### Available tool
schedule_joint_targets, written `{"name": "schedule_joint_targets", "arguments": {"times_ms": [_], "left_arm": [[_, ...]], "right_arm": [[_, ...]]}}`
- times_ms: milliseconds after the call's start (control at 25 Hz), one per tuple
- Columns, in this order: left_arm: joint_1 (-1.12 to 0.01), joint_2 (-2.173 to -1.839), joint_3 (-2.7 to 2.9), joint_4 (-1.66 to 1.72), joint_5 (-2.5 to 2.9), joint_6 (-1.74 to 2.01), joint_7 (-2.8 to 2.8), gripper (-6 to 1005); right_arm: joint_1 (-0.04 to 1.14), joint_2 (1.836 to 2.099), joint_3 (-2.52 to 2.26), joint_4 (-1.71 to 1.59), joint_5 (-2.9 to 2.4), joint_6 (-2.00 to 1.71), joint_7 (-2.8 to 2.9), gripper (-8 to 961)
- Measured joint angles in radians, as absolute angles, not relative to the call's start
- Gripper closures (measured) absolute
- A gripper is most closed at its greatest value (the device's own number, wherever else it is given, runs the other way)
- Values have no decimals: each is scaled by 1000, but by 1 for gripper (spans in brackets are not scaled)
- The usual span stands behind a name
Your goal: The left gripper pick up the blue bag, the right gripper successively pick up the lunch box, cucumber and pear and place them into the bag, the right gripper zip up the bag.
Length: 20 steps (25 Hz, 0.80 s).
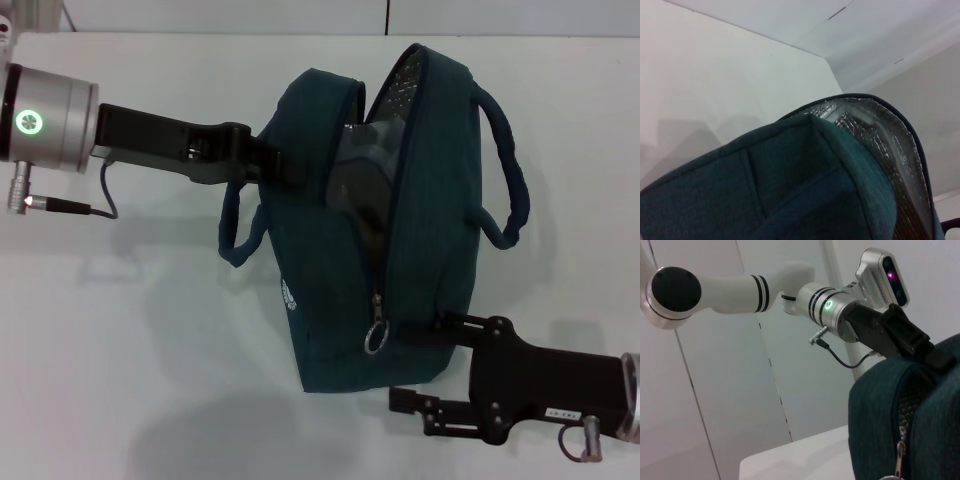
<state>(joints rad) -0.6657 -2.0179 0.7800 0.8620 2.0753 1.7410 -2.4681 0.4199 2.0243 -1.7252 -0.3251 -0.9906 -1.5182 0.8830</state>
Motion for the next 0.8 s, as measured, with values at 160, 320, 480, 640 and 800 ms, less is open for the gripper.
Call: {"name": "schedule_joint_targets", "arguments": {"times_ms": [160, 320, 480, 640, 800], "left_arm": [[-670, -2018, 782, 862, 2075, 1741, -2468, 937], [-673, -2020, 782, 862, 2074, 1741, -2466, 937], [-673, -2020, 782, 862, 2074, 1741, -2463, 937], [-673, -2020, 782, 862, 2074, 1741, -2461, 937], [-674, -2020, 782, 862, 2074, 1741, -2461, 936]], "right_arm": [[425, 2027, -1737, -345, -979, -1502, 875, 225], [428, 2028, -1783, -394, -978, -1460, 876, 225], [431, 2028, -1812, -417, -977, -1447, 875, 225], [433, 2028, -1823, -424, -976, -1450, 859, 225], [429, 2028, -1826, -420, -942, -1442, 852, 225]]}}
